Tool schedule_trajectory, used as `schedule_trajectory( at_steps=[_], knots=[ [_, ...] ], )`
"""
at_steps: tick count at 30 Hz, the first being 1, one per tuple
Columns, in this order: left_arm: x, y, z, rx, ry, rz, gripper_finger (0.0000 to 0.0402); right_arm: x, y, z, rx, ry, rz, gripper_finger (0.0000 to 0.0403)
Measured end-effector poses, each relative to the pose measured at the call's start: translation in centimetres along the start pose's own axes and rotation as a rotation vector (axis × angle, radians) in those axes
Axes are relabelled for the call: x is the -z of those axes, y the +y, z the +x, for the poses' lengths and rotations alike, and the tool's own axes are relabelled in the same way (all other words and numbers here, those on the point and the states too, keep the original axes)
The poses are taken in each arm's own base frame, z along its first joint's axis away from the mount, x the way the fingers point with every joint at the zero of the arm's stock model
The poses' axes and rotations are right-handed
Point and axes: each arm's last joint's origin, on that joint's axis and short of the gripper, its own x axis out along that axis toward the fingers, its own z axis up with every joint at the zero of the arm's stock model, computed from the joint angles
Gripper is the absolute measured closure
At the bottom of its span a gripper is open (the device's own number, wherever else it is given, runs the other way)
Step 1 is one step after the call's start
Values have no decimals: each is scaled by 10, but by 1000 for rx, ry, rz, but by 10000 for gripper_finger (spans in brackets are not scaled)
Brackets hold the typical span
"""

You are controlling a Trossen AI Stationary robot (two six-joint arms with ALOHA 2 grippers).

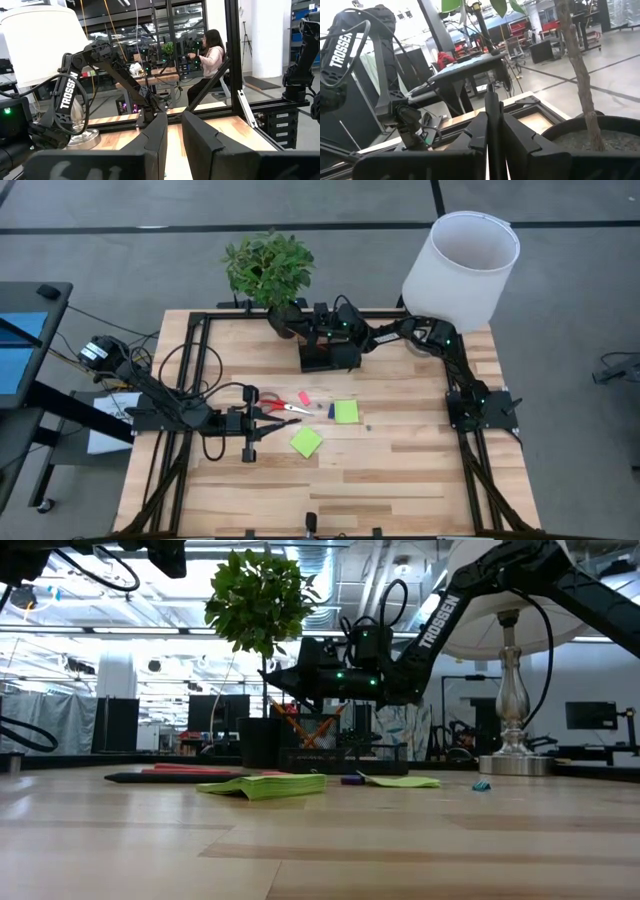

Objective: Pick and place office supplies into organizer
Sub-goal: Put the right black ballpen into the desk organizer

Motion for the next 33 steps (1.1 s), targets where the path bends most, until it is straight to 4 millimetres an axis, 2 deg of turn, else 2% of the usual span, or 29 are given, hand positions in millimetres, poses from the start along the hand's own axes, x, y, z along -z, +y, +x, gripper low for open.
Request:
schedule_trajectory(
  at_steps=[8,33],
  knots=[
    [0,0,0,1,4,2,350,-1,2,0,-33,-4,-7,354],
    [1,0,0,2,6,3,350,-1,3,1,-37,-4,-25,341]
  ],
)
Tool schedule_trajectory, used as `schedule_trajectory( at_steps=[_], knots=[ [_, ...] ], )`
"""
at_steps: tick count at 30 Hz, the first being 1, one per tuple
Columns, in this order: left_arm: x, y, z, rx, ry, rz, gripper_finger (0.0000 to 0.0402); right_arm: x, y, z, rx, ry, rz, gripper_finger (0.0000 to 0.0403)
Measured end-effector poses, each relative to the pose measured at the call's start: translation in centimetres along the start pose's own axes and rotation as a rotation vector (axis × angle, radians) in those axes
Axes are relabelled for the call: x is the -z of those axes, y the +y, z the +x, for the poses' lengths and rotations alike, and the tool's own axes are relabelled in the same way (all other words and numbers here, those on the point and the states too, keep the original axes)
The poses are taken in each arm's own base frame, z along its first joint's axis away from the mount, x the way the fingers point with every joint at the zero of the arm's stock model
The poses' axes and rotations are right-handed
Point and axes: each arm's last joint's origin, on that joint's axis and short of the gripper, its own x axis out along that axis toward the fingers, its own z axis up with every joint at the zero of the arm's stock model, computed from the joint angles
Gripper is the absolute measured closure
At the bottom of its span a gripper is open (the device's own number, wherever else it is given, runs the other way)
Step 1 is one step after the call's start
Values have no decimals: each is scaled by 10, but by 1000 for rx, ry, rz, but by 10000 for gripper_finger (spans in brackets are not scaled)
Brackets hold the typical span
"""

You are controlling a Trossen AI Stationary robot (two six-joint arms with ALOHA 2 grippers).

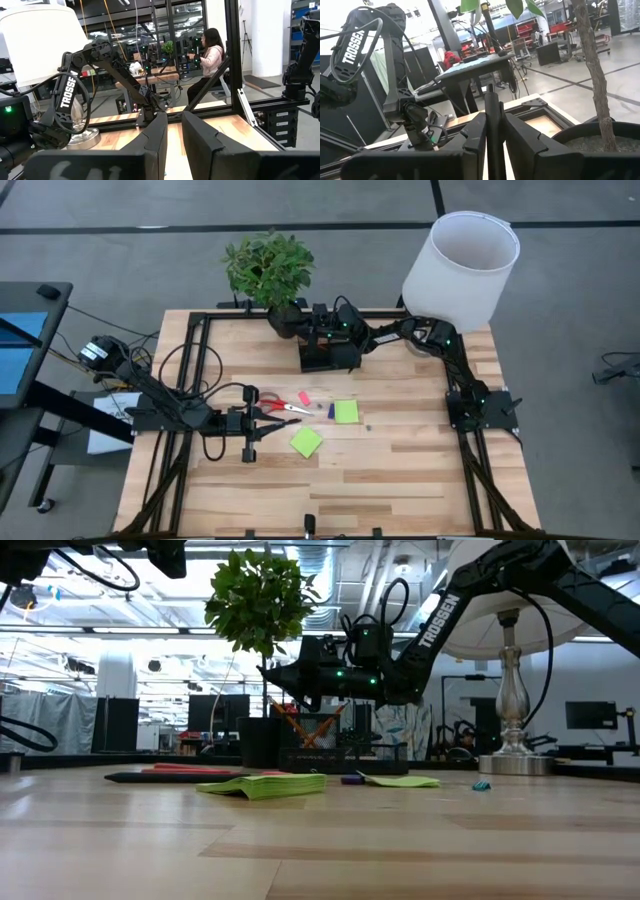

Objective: Pick and place office supplies into organizer
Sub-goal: Put the right black ballpen into the desk organizer, then put the black ballpen into the desk organizer

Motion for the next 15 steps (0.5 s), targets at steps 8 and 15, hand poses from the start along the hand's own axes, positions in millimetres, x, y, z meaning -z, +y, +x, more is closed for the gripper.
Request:
schedule_trajectory(
  at_steps=[8,15],
  knots=[
    [0,0,0,0,0,0,350,0,0,0,-1,0,0,297],
    [0,0,0,0,0,0,350,0,3,1,-7,0,1,286]
  ],
)
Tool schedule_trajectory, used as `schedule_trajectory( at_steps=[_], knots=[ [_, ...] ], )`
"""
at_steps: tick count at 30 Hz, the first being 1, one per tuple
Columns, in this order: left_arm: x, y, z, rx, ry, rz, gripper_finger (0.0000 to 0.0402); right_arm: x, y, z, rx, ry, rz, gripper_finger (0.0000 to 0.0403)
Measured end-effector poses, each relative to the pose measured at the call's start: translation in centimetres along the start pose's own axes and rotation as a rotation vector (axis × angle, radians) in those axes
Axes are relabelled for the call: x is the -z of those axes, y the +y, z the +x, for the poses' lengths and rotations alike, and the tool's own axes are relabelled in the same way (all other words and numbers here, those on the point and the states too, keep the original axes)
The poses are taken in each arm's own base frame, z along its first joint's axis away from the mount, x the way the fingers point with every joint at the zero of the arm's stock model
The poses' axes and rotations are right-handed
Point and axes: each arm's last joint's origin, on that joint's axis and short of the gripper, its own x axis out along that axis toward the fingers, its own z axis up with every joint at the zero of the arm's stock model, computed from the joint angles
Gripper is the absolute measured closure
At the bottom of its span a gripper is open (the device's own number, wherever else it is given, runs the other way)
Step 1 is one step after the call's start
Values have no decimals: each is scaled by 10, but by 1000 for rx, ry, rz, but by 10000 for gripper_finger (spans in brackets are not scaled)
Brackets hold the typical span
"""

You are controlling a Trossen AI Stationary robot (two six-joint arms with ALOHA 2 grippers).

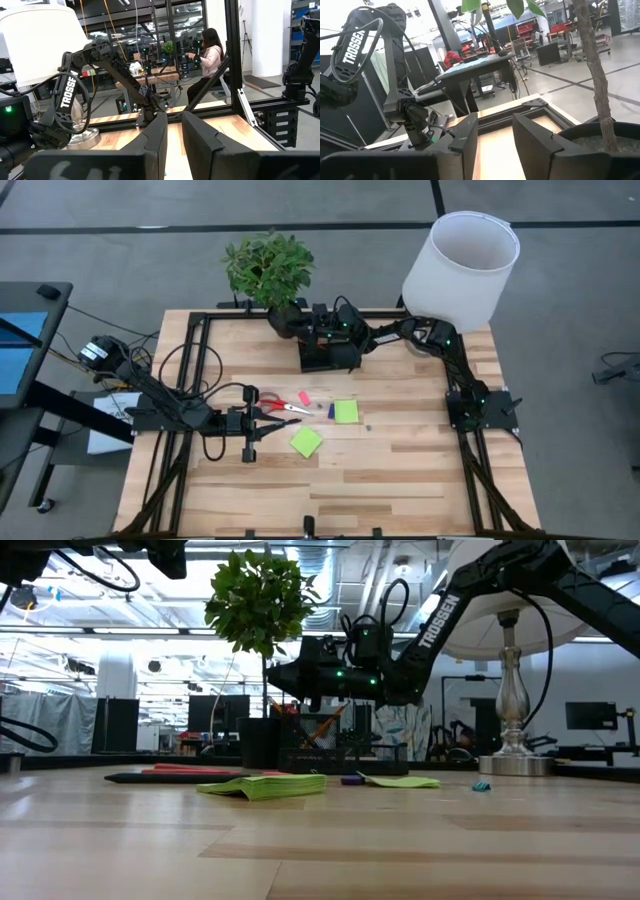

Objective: Pick and place office supplies into organizer
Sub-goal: Put the black ballpen into the desk organizer

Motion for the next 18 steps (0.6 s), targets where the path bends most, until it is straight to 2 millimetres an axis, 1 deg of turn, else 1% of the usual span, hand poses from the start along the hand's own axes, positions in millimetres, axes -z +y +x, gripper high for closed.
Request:
schedule_trajectory(
  at_steps=[3,6,10,13,18],
  knots=[
    [0,0,0,0,1,1,350,-8,7,2,-32,-11,4,286],
    [1,0,0,2,9,5,350,-19,17,4,-102,-5,1,286],
    [1,0,0,2,8,5,350,-31,36,8,-158,49,-8,287],
    [1,-1,0,8,15,2,350,-38,54,10,-179,135,-45,287],
    [1,-3,-1,17,12,-1,350,-42,92,8,-215,346,-128,287]
  ],
)
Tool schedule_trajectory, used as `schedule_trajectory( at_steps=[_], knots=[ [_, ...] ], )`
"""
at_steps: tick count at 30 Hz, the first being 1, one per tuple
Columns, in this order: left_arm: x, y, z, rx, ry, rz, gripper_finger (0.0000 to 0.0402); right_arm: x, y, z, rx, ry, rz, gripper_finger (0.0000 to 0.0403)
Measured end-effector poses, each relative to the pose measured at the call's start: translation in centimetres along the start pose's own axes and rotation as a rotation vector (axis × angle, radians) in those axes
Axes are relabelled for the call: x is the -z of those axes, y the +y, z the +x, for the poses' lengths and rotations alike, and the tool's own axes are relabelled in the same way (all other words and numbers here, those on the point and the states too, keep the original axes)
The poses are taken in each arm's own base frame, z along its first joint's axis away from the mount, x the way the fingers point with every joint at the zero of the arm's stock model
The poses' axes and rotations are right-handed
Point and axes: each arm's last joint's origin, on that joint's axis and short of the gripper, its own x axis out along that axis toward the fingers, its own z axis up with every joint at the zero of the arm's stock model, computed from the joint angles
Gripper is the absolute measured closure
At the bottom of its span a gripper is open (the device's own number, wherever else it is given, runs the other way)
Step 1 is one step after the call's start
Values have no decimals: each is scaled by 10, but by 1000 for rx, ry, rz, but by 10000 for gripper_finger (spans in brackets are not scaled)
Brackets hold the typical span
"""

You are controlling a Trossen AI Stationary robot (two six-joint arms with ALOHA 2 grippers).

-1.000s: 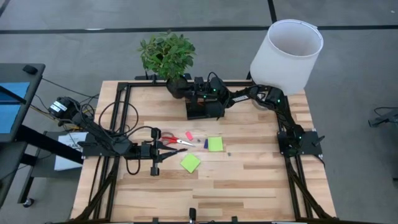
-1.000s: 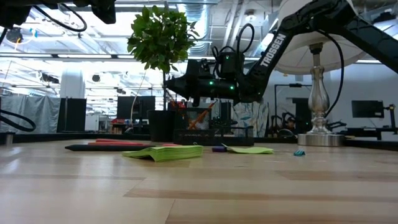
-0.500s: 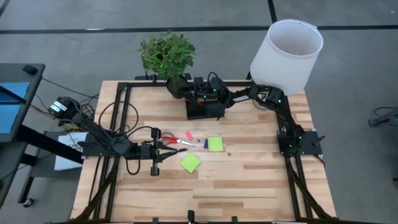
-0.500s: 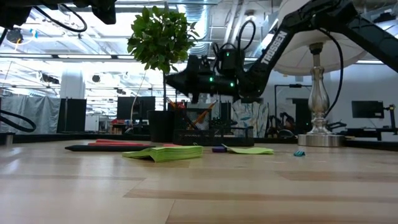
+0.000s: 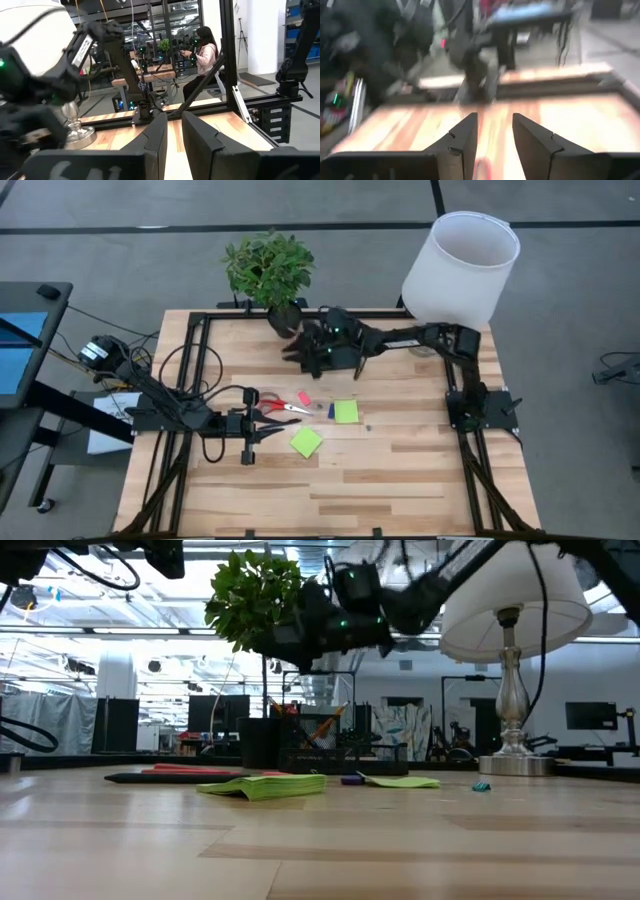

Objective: Pick and place office supplies into organizer
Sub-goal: Put the black ballpen into the desk organizer

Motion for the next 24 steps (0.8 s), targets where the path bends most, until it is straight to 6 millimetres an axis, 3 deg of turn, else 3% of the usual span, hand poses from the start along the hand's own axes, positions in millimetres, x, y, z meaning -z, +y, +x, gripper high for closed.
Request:
schedule_trajectory(
  at_steps=[7,14,18,20,24],
  knots=[
    [0,0,0,-2,-2,3,350,3,58,4,-40,283,-53,287],
    [-1,0,0,-5,-8,2,350,28,102,22,-81,407,-107,287],
    [-1,0,0,-6,-12,0,350,43,114,29,-70,467,-113,287],
    [-1,0,0,-7,-12,0,350,45,116,39,-62,420,-133,287],
    [-2,0,0,-8,-13,0,350,68,116,48,-63,458,-105,287]
  ],
)
